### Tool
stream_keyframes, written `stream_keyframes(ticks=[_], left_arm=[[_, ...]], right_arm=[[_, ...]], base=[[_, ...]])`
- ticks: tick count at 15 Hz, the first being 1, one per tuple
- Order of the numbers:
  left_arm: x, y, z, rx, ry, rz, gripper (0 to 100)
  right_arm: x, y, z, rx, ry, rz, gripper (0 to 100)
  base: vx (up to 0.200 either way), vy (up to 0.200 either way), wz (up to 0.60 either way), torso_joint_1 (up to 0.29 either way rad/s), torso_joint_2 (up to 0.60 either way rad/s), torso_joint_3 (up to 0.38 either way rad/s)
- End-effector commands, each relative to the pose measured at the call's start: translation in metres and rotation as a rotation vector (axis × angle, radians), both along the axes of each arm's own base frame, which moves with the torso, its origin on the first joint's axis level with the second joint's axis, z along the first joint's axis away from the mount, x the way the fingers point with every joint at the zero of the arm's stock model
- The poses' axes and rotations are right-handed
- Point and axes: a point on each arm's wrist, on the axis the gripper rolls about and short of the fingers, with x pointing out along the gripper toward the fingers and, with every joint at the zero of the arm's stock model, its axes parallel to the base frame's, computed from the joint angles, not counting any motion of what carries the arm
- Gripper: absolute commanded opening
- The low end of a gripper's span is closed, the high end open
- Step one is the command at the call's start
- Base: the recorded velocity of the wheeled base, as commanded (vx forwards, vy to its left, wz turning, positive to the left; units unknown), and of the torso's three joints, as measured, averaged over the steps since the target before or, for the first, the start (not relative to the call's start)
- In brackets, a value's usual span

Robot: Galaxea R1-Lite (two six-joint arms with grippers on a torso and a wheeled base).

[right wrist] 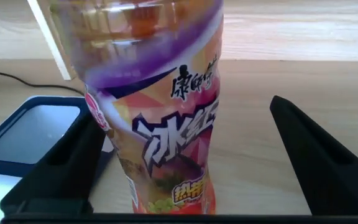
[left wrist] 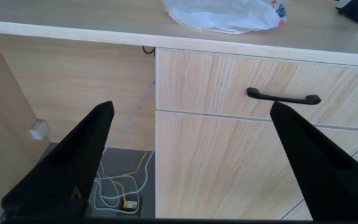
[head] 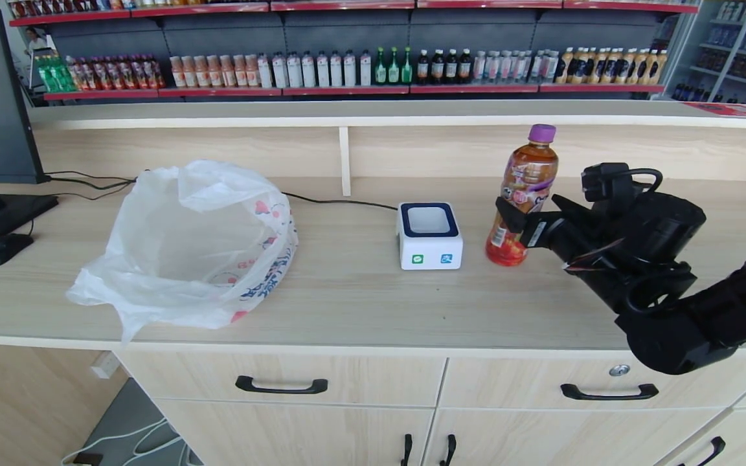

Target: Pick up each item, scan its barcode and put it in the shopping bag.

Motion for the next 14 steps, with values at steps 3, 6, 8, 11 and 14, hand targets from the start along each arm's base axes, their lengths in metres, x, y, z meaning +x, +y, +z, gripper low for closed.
stream_keyframes(ticks=[3,6,8,11,14], left_arm=[[0.0,0.0,0.0,0.0,0.001,0.001,100],[0.0,0.0,0.0,0.0,0.001,0.001,100],[0.0,0.0,0.0,0.0,0.001,0.001,100],[0.0,0.0,0.0,0.0,0.001,0.001,100],[0.0,0.0,0.0,0.0,0.001,0.001,100]], right_arm=[[0.019,0.004,-0.007,0.003,-0.009,-0.001,100],[0.027,0.006,-0.01,0.006,-0.011,0.002,100],[0.037,0.009,-0.003,0.014,-0.053,0.003,100],[0.038,0.009,-0.001,-0.003,-0.068,0.004,100],[0.04,0.01,0.001,-0.007,-0.078,0.002,100]], base=[[0.0,0.0,0.0,0.0,0.0,0.0],[0.0,0.0,0.0,0.0,0.0,0.0],[0.0,0.0,0.0,0.0,0.0,0.0],[0.0,0.0,0.0,0.0,0.0,0.0],[0.0,0.0,0.0,0.0,0.0,0.0]])
